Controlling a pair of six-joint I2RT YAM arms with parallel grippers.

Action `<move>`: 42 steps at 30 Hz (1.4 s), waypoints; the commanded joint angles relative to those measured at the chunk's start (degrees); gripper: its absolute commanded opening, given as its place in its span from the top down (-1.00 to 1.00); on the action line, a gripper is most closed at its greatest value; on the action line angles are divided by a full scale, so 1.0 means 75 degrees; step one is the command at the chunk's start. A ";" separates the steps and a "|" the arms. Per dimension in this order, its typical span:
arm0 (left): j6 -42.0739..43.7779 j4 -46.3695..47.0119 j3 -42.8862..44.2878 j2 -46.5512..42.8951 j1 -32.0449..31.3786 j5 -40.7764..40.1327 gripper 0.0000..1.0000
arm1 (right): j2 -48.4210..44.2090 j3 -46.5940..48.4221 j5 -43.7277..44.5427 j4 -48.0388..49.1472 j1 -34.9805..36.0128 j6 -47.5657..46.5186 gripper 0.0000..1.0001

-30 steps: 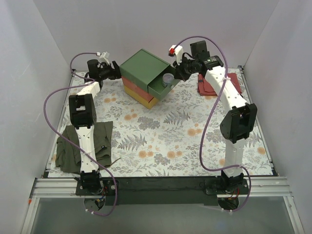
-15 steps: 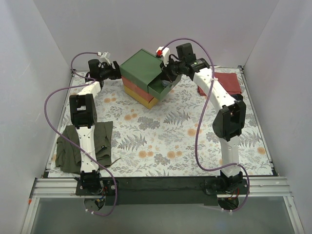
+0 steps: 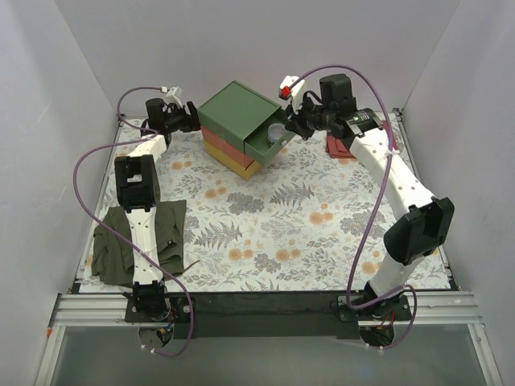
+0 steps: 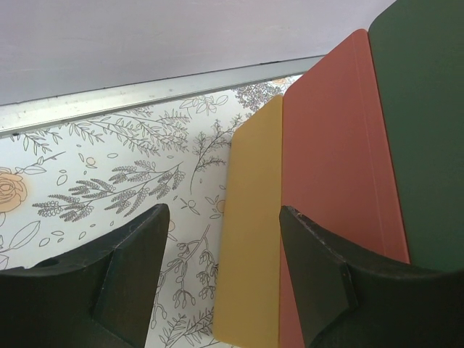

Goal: Sort the stationery into containers
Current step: Close the drawer in the storage box.

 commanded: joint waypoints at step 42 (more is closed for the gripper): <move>0.0346 -0.0244 -0.0144 -0.0487 -0.0102 -0.0134 -0.25 | 0.3095 0.2284 -0.0940 0.0983 0.0151 0.1423 0.97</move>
